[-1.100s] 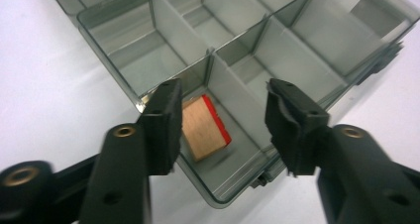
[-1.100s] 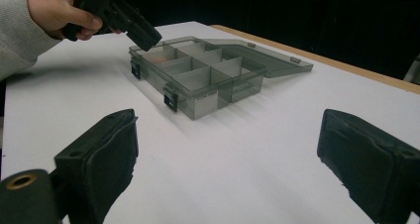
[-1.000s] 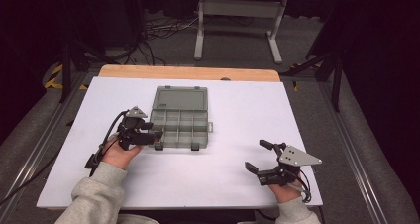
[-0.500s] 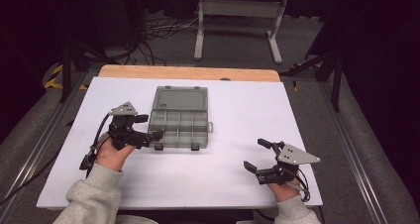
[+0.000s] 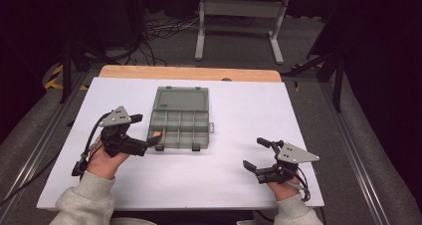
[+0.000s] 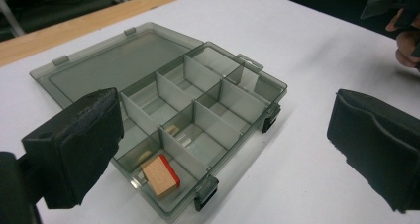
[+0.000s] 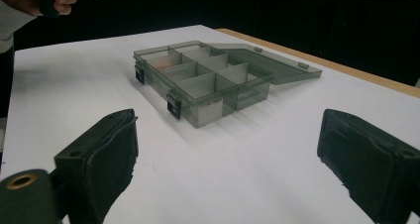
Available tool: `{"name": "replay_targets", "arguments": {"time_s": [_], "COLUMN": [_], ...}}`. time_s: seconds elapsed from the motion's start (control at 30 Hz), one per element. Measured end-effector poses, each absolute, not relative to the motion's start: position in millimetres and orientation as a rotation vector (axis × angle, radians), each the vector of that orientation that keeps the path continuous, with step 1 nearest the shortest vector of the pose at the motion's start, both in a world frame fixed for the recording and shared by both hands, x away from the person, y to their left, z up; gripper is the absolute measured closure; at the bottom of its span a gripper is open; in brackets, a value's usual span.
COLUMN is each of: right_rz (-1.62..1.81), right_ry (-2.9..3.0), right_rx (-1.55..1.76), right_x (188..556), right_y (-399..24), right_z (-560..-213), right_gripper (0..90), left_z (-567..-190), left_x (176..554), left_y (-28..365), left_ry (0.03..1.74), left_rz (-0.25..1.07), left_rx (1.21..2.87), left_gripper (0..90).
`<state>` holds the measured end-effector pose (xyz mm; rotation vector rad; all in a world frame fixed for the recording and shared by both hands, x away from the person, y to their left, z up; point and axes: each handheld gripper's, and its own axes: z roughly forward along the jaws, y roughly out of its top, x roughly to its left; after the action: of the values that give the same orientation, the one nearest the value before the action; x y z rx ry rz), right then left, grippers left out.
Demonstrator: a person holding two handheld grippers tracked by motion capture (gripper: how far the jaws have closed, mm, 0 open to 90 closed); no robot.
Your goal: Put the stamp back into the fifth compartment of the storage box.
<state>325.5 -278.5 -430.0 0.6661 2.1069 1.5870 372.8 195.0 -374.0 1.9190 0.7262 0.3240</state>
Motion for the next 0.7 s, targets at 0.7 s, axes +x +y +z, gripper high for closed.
{"name": "replay_targets", "arguments": {"time_s": [0.7], "right_rz": [1.584], "right_ry": [2.108], "right_rx": [0.665], "right_x": [325.0], "right_y": [-277.8], "right_z": [-429.8], "right_gripper": [9.4], "left_z": [-405.8], "left_x": [342.5], "left_y": [253.1], "left_ry": [0.716], "left_rz": [0.389], "left_rx": [1.728], "left_gripper": [2.0]}}
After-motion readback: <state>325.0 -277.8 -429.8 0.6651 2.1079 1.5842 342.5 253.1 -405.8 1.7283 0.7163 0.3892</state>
